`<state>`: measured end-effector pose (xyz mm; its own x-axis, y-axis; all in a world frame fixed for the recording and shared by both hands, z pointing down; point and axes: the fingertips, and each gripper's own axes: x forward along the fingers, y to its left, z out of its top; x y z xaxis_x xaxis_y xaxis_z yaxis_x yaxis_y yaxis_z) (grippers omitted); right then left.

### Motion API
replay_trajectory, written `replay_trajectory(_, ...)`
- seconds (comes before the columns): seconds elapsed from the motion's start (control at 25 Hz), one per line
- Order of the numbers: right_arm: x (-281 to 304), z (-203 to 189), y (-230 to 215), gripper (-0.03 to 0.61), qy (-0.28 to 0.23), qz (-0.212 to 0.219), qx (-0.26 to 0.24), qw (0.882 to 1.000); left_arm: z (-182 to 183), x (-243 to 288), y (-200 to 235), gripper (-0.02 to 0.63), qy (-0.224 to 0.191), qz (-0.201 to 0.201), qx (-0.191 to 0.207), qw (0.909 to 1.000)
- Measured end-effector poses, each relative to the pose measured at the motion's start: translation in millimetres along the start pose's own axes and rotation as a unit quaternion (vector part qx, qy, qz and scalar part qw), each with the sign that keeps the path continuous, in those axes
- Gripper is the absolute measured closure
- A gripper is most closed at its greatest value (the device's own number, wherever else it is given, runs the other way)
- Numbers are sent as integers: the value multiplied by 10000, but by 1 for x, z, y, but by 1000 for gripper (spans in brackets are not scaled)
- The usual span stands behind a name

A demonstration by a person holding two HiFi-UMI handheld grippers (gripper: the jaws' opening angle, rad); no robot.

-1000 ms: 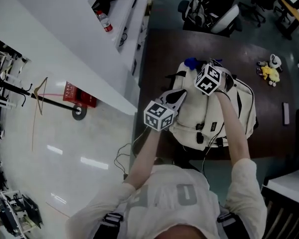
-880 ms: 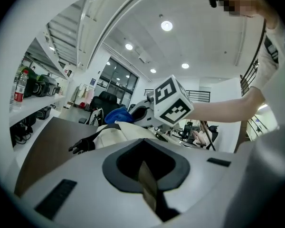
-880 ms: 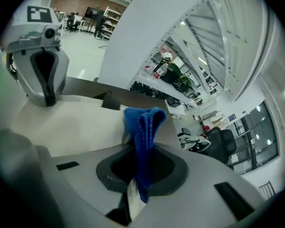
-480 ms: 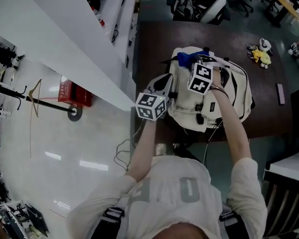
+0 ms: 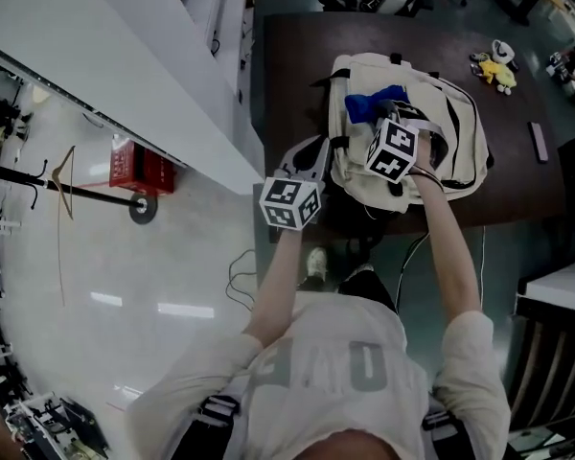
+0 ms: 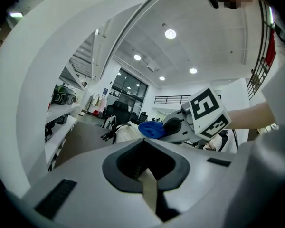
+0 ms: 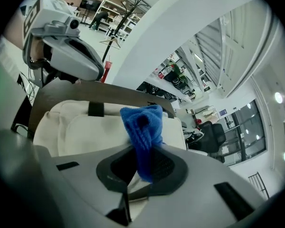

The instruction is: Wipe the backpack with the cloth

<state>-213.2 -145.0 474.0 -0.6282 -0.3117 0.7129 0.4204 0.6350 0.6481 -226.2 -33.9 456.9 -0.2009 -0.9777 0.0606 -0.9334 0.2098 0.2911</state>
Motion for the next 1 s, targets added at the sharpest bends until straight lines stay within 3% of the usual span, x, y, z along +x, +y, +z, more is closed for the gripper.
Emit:
replay_trajectory(0.4, -26, 18, 91, 537, -52, 228, -370, 9990, -3, -37, -41, 609, -15, 177, 227, 9996)
replay_trajectory(1.0, -53, 7, 171, 537, -210, 578, -168, 9980, -14, -87, -69, 609, 57, 540, 457, 9975)
